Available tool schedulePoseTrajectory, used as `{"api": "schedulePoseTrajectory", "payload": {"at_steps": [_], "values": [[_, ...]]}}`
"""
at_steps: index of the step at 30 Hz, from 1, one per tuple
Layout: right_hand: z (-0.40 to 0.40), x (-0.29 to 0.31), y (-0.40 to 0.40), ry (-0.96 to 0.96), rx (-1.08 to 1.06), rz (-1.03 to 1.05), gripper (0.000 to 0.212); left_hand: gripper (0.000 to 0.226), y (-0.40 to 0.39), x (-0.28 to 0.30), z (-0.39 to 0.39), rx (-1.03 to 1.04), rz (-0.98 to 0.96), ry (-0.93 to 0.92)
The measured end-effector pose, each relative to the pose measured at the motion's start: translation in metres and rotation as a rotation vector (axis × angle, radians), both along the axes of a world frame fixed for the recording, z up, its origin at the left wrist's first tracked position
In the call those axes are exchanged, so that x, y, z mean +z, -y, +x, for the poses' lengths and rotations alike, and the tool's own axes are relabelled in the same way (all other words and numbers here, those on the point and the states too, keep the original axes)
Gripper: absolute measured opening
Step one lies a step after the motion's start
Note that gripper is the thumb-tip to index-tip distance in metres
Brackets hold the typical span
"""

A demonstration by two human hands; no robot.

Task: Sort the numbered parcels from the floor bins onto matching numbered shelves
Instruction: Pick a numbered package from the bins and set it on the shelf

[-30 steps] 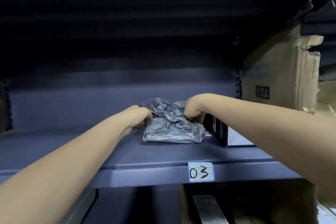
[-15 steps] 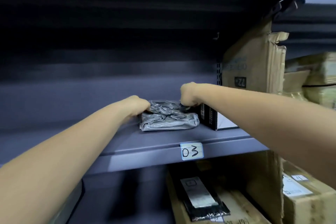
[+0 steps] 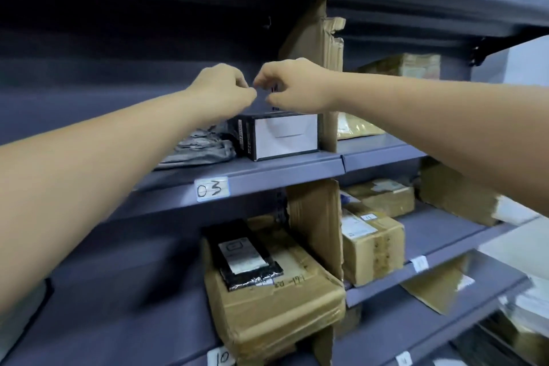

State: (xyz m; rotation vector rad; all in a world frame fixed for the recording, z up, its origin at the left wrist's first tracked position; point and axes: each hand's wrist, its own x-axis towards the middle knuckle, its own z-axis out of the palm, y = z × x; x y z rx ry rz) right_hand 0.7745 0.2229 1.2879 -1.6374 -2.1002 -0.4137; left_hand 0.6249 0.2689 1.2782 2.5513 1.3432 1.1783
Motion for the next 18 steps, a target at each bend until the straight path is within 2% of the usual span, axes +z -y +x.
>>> {"api": "schedulePoseTrajectory", "payload": {"at_steps": [7,10,18], "values": [[0.106,-0.040,0.089,-0.001,-0.067,0.038,0.043,0.031,0.062,-0.023,0.103,-0.227,0.007,-0.132],[0.164,-0.061,0.126,0.022,-0.145,-0.002,0.045,0.038,0.088,-0.043,0.158,-0.299,-0.022,-0.184],[0.297,-0.119,0.243,-0.023,-0.380,-0.119,0.045,0.039,0.163,-0.105,0.312,-0.516,-0.104,-0.281]]}}
